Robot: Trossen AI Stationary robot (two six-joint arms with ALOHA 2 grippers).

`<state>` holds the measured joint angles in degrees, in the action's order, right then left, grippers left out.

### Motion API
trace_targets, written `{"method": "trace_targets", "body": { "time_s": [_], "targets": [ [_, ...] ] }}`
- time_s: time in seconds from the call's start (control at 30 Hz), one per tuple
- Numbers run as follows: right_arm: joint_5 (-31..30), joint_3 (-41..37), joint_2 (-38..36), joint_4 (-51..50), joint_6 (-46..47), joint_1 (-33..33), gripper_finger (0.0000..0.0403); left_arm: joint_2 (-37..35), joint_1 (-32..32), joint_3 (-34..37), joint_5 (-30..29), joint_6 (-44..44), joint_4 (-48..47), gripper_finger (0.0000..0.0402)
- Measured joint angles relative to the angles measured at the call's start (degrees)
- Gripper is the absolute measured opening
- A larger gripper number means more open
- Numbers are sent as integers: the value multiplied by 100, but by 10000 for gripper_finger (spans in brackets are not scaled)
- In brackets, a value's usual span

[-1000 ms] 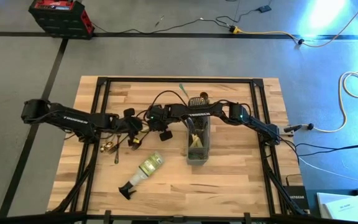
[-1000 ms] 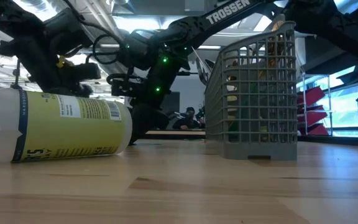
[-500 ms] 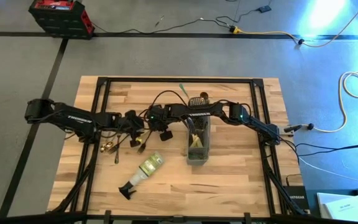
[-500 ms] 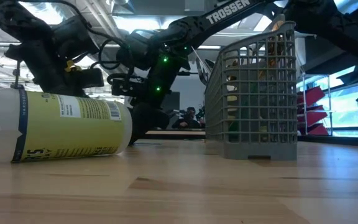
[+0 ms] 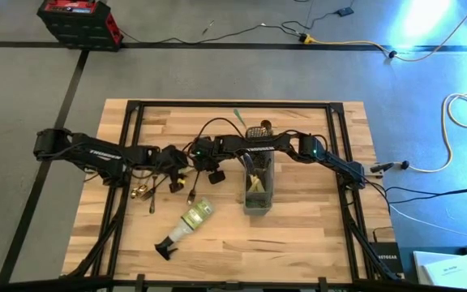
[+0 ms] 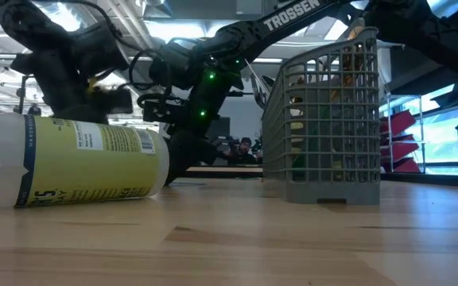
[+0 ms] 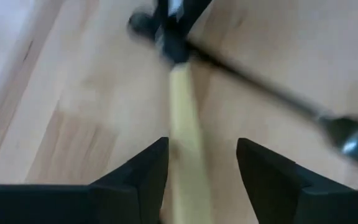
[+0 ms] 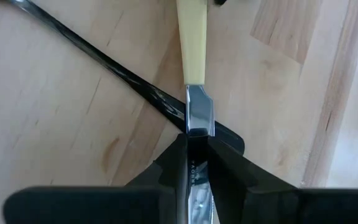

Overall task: Sort silverware
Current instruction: Put the table knife into the silverware basket

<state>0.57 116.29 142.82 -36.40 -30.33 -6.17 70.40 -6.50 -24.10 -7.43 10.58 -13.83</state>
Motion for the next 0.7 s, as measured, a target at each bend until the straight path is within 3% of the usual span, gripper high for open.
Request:
{"method": "trace_targets", "body": {
  "time_s": [0.33, 0.5, 0.7],
  "targets": [
    [7, 0, 0, 4, 10, 2, 43, 292, -219, -14, 290, -301, 15, 166],
    [5, 0, 0, 4, 5, 11, 43, 644, -206, -49, 404, -310, 39, 131],
    [10, 0, -1, -17, 5, 17, 44, 571, -201, -24, 439, -276, 40, 79]
  ]
}}
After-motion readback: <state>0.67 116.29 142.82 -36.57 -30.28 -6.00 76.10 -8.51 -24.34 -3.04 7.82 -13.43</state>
